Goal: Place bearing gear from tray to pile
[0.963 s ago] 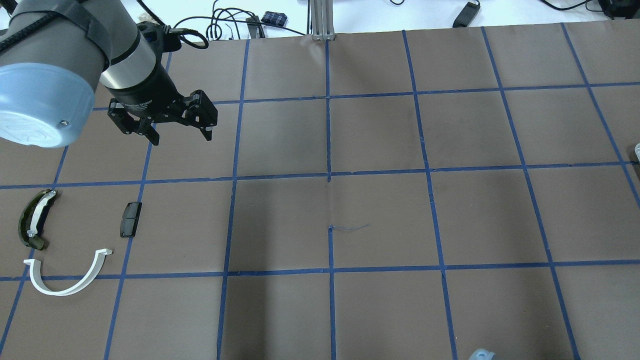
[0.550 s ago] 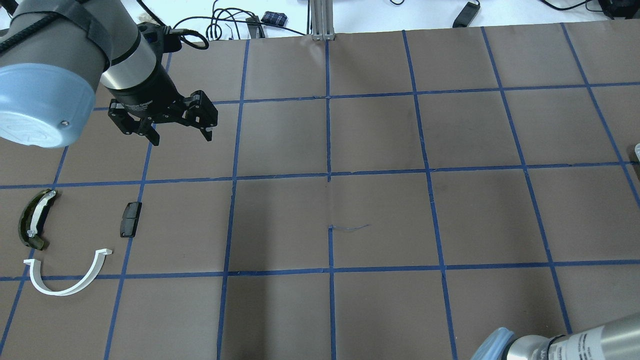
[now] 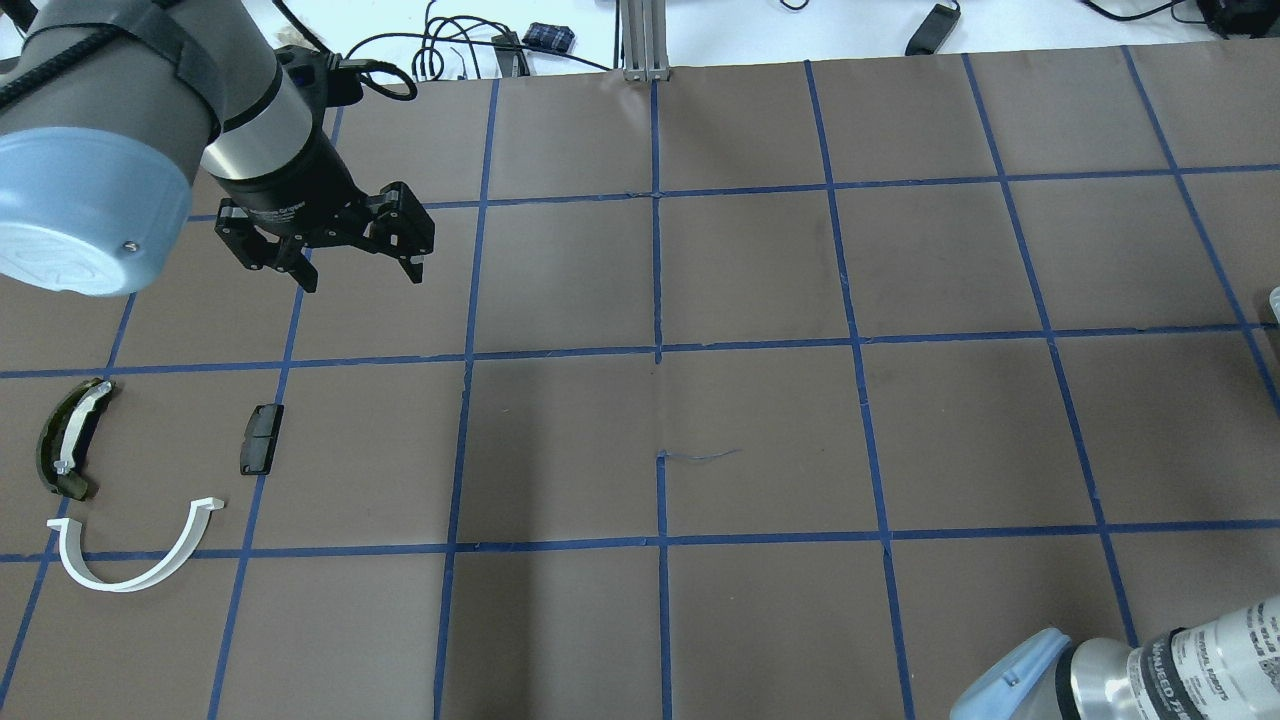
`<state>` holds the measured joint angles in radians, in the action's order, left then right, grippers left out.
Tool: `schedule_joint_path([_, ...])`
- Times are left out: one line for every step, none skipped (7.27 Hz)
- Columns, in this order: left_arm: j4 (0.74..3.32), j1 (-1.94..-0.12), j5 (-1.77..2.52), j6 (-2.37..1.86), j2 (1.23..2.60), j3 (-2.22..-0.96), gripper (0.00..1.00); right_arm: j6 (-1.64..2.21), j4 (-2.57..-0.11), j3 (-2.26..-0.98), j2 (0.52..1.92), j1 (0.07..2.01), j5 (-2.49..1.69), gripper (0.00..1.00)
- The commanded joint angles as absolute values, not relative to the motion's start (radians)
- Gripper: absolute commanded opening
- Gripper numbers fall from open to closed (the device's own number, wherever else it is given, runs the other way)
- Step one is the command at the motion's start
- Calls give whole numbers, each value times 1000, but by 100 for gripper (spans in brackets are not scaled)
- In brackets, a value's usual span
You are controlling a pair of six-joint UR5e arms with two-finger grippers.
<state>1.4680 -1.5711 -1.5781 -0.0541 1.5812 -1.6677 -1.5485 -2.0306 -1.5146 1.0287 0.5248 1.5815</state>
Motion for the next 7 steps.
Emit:
schedule_joint_path([1468,-1571,-1580,-54,1582,-1669,100,-1552,-2115,-1519,967,517,1575,88])
schedule_joint_path([1470,-1571,-1580,-55,1582,-1669,100,-1552,-2137,-1519,948,517,1575,88])
schedule_joint_path([1470,-1571,-1582,-55,1582,-1669,100,-1554,-2138,-1517,943,517,1577,88])
schedule_joint_path([1470,-1571,-1580,-55,1582,-1669,100,-1549,-2138,-1519,943,517,1575,86])
schedule_joint_path([1470,-1571,-1580,-55,1582,-1670,100,-1545,-2137,-1519,934,518,1575,86])
schedule_joint_path([1470,-1571,-1580,-55,1582,-1671,100,-1542,-2135,-1519,928,518,1575,85])
schedule_joint_path([1470,-1571,-1580,-55,1582,-1669,100,-1543,-2137,-1520,927,518,1577,81])
